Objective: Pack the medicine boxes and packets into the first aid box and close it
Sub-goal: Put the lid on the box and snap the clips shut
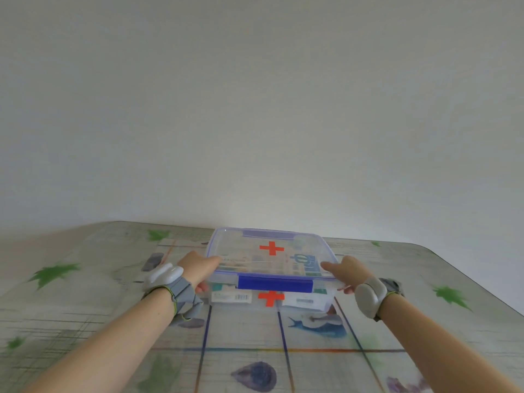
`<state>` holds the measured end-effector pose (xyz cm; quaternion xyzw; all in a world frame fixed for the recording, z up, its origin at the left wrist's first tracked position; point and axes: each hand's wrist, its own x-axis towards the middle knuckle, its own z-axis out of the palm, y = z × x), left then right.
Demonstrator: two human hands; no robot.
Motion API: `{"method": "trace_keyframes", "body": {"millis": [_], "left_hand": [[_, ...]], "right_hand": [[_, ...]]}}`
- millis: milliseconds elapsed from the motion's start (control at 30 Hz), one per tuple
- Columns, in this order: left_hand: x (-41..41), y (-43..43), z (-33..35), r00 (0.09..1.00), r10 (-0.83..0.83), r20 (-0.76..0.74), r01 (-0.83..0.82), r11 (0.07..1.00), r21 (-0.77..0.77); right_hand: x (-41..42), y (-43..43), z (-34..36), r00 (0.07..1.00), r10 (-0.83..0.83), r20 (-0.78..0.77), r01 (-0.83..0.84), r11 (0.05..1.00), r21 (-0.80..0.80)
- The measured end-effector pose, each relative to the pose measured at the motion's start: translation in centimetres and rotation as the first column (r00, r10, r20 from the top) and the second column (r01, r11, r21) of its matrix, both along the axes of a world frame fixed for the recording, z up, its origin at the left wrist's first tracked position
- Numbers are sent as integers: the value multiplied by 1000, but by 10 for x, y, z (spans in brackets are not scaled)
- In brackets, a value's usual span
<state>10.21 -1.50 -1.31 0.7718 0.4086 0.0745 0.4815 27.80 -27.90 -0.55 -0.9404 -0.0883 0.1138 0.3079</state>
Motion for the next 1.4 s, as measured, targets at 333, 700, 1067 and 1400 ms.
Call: {"method": "trace_keyframes", "body": {"millis": [333,700,1067,1400], "left_hand": [[14,1,6,992,-70,-104,103,929,355],[64,45,18,997,-81,-11,78,892,445],[128,79,-3,998,-65,7,56,898,437],[141,85,-11,1000,-4,-13,9,878,479]], "right_hand": [[37,19,-10,996,-69,-55,72,996,50],[77,46,-5,997,-50,-66,70,932,356],[137,83,-12,996,-69,-53,86,881,466],[151,92,-25,994,-89,-68,111,879,463]]}}
